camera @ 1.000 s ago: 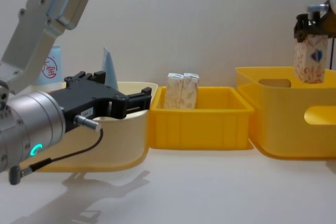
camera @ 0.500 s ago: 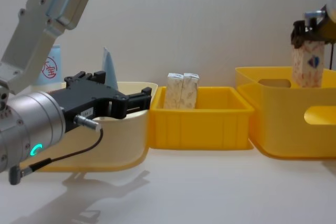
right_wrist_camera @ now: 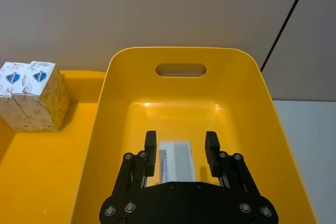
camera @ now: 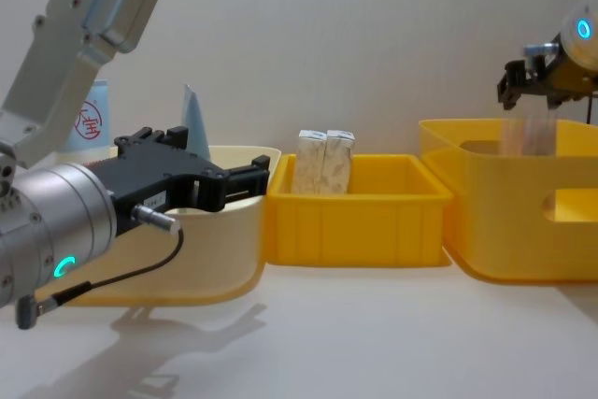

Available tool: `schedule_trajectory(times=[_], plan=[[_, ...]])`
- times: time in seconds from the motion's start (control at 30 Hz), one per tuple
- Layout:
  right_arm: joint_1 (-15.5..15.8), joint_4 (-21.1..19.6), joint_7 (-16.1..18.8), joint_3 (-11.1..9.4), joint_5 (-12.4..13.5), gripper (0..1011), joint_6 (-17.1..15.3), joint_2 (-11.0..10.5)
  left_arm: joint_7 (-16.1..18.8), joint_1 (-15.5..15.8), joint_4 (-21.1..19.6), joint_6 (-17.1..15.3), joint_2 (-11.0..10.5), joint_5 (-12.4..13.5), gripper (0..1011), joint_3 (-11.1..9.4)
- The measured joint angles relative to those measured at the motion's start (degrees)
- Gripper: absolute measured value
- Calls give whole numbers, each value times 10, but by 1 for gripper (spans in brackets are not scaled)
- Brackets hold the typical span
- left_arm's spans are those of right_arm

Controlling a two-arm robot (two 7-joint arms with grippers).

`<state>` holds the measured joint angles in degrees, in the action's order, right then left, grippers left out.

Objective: Bimanual collaborative sorting of washing and personal care products

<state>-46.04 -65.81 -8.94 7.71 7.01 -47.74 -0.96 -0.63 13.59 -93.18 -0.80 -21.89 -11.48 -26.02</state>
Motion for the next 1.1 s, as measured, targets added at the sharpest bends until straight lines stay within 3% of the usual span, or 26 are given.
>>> schedule_trajectory(times=[0.1,0.37,0.57,0.8,1.1], plan=[[-2,6,1,1,0,608,2,1,0,0,0,0,0,0,1000,0],[-6,15,2,1,-1,877,3,2,0,0,0,0,0,0,1000,0],[-7,18,3,1,-1,992,4,2,0,0,0,0,0,0,999,0],[1,-1,7,3,-3,1001,9,2,0,0,0,0,0,0,1000,0],[31,-72,23,13,-5,1001,21,-3,11,4,0,-10,3,12,999,4]])
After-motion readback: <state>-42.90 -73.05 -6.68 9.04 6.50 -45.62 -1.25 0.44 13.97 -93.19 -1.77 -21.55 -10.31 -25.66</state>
